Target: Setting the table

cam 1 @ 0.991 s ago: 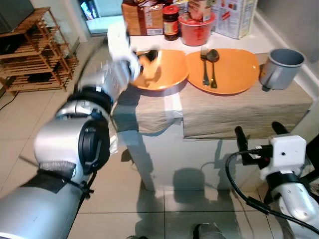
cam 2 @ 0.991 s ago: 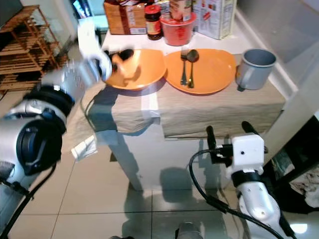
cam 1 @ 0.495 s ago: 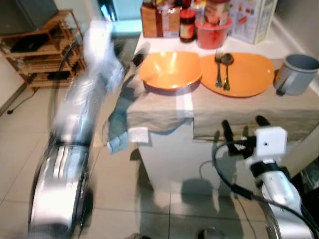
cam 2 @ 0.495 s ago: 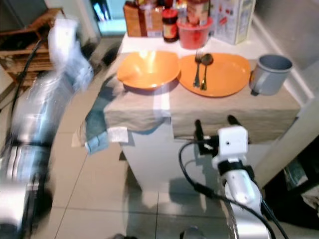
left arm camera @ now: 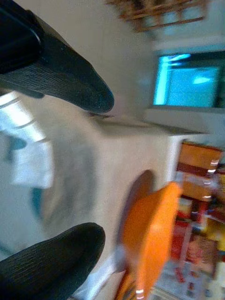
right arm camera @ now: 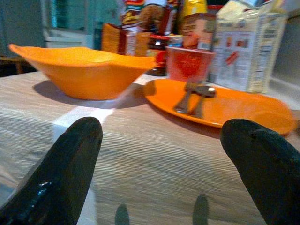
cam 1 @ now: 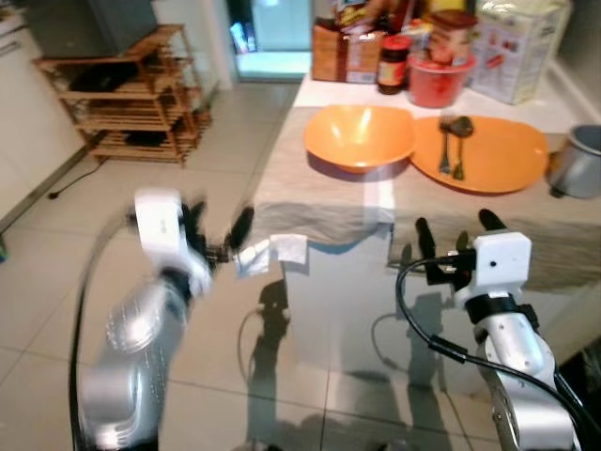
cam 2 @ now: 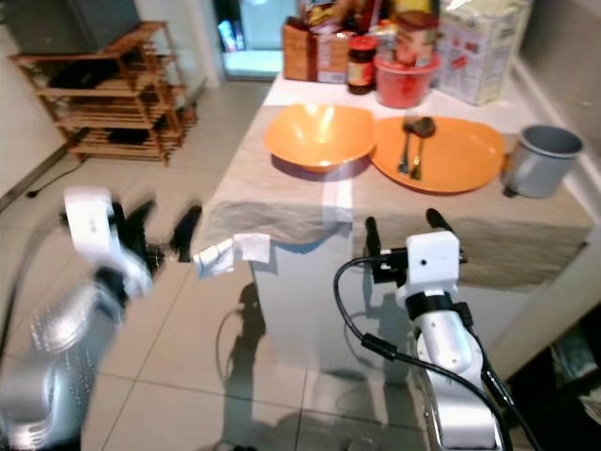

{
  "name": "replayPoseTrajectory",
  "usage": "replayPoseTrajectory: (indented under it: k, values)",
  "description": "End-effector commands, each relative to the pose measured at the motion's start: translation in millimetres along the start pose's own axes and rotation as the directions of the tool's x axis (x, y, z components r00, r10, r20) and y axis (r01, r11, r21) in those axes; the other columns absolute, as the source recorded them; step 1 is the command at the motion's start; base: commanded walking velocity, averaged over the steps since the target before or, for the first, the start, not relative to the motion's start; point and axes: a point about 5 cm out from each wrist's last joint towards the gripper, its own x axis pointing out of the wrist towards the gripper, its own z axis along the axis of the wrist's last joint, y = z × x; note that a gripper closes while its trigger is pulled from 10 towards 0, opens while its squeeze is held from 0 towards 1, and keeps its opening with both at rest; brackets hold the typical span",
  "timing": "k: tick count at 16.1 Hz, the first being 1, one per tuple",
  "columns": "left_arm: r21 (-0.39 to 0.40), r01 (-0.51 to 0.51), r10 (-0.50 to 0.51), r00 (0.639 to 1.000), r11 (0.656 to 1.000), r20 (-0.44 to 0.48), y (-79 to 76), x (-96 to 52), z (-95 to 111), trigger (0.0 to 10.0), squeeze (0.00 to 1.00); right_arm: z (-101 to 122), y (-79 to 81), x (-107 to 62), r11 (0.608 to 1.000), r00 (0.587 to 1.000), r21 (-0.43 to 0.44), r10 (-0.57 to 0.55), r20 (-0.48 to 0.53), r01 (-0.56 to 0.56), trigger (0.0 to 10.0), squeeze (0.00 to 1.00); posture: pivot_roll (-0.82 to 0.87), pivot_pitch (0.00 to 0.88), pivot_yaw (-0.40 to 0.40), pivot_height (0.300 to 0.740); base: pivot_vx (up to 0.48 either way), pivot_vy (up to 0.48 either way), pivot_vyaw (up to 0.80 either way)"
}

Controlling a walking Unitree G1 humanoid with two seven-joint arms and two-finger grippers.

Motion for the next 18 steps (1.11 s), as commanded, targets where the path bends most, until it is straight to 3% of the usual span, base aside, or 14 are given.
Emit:
replayPoseTrajectory:
  k: [1, 5, 8, 10, 13, 18]
  values:
    - [0.015, 0.025, -0.025, 0.999, 1.000, 0.036, -7.0, 0.8, 8.8, 10.0, 0.00, 3.8, -2.0, 3.1, 1.000, 1.000, -0.015, -0.017, 0.026, 0.017, 10.0, 0.00, -0.11, 0.000, 0.102, 0.740, 0.000, 0.000, 0.00]
    - [-0.045, 0.082, -0.082, 0.997, 0.996, 0.015, -17.8, 8.4, -0.3, 10.0, 0.00, 6.3, -9.3, -0.8, 0.997, 0.998, -0.055, -0.050, 0.041, 0.052, 10.0, 0.00, -0.15, 0.000, 0.107, 0.740, 0.000, 0.000, 0.00]
    - [-0.032, 0.129, -0.128, 0.992, 0.991, 0.006, -26.1, 16.9, -4.2, 10.0, 0.00, 5.6, -11.0, -1.9, 0.996, 0.997, -0.054, -0.070, 0.039, 0.072, 10.0, 0.00, -0.16, 0.000, 0.113, 0.740, 0.000, 0.000, 0.00]
    - [0.015, 0.111, -0.111, 0.994, 0.994, -0.004, -22.3, 27.0, -3.5, 10.0, 0.00, 4.1, -9.3, -0.8, 0.996, 0.997, -0.061, -0.065, 0.034, 0.067, 10.0, 0.00, -0.17, 0.000, 0.116, 0.740, 0.000, -0.234, 0.00]
    - [0.021, 0.104, -0.104, 0.995, 0.994, 0.005, -18.1, 31.0, -1.4, 10.0, 0.00, 3.5, -7.3, 0.4, 0.996, 0.998, -0.059, -0.059, 0.035, 0.061, 10.0, 0.00, -0.17, 0.000, 0.117, 0.740, 0.000, -0.425, 0.00]
    - [0.040, 0.081, -0.082, 0.996, 0.996, 0.029, -14.7, 36.1, 2.7, 10.0, 0.00, 2.7, -2.6, 1.4, 0.997, 0.999, -0.061, -0.040, 0.037, 0.043, 10.0, 0.00, -0.16, 0.000, 0.109, 0.740, 0.000, 0.000, 0.00]
